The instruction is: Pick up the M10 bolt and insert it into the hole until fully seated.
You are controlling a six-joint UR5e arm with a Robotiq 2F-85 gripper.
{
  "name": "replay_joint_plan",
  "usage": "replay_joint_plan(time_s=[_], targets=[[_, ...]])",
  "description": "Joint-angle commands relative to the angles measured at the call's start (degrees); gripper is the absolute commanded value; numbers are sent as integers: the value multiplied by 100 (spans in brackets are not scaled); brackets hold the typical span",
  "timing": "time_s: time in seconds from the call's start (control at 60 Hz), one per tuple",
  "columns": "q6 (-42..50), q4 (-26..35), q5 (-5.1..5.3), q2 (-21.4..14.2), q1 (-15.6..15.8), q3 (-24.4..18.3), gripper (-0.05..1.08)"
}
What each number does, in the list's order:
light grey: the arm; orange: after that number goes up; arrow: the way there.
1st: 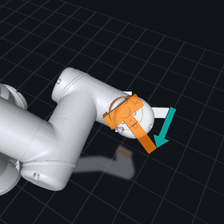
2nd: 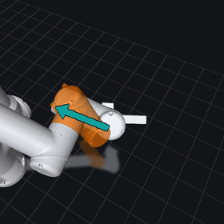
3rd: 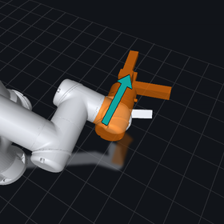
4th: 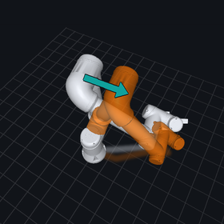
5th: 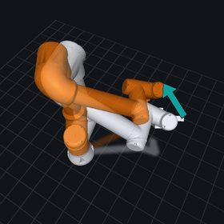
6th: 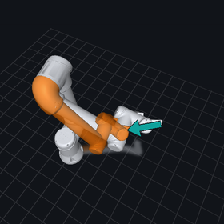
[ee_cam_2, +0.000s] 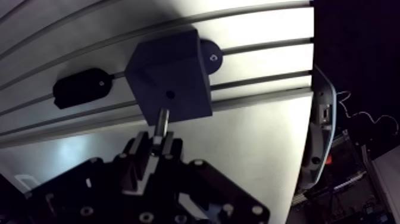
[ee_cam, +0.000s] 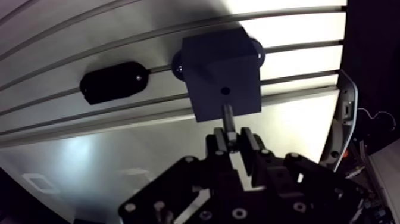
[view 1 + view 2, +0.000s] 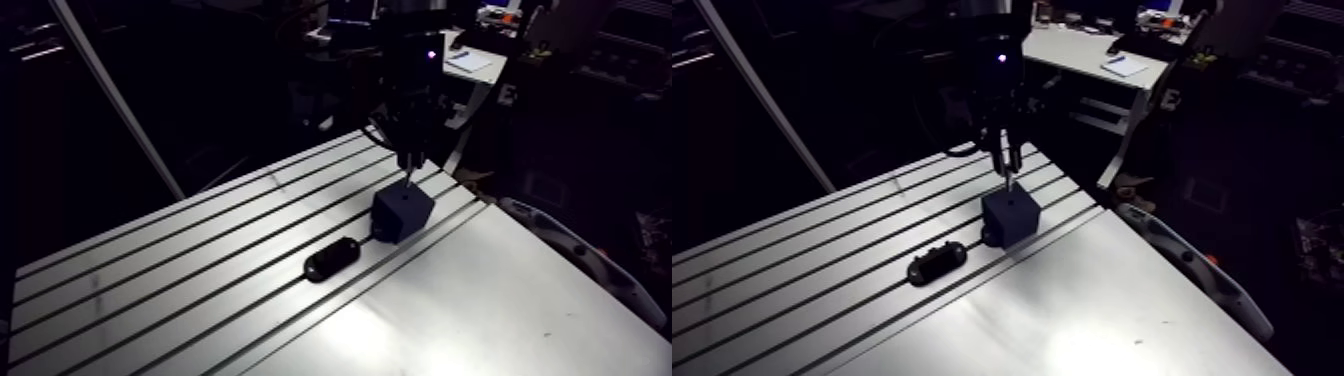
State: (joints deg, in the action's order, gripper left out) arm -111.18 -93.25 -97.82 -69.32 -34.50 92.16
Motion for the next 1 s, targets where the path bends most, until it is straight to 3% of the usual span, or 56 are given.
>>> replay_joint_plan(time_s=[0.017,1.0], targets=[[4,13,4,20,-12,53,108],[4,-14,-22,151,-23,52,108]])
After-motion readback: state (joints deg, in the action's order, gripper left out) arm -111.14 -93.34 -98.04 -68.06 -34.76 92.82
